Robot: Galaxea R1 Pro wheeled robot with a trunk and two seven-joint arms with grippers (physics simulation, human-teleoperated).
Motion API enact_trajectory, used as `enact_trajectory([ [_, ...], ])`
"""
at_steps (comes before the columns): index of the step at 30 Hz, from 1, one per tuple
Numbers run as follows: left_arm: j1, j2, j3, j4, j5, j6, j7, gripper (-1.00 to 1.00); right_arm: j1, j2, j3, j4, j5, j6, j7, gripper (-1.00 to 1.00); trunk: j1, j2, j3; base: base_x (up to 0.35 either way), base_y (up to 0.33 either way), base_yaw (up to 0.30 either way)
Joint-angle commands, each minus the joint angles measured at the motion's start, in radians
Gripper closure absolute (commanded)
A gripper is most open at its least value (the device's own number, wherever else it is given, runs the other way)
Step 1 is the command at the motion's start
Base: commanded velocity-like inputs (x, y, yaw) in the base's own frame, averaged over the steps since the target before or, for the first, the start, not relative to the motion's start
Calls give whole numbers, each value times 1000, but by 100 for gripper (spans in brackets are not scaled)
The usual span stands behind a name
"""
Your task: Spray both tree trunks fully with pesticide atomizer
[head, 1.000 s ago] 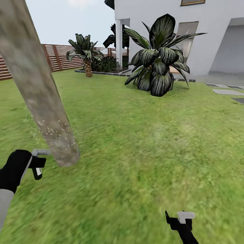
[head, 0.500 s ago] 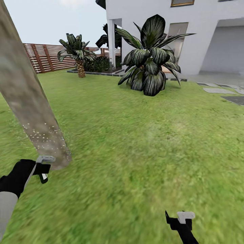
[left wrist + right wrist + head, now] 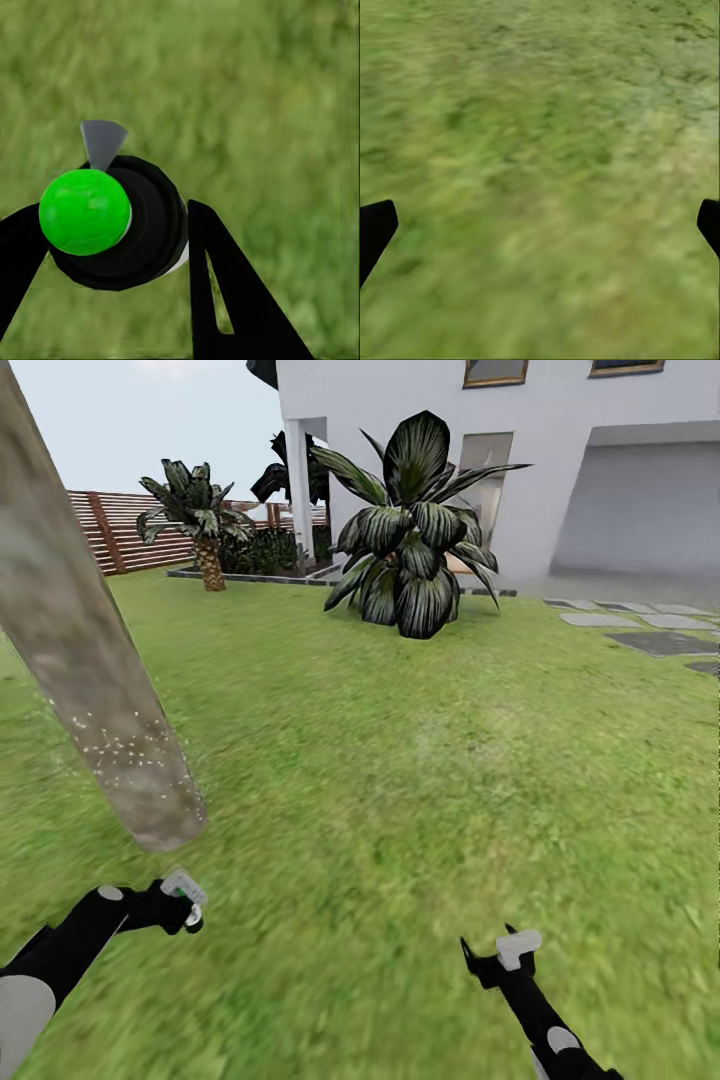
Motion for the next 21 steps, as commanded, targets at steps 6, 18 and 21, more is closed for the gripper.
enact_trajectory([
  [6,0,0,-37,-3,-39,-77,-229,100,-36,4,18,-87,14,162,279,-100,0,0,0,-312,125,0],
  [18,21,-32,-79,-25,-197,-108,-324,100,-92,44,45,-110,130,175,567,-100,0,0,0,-47,15,0],
  [21,39,-49,-63,-14,-181,-107,-332,100,-92,61,32,-106,120,175,560,-100,0,0,0,0,0,0],
])
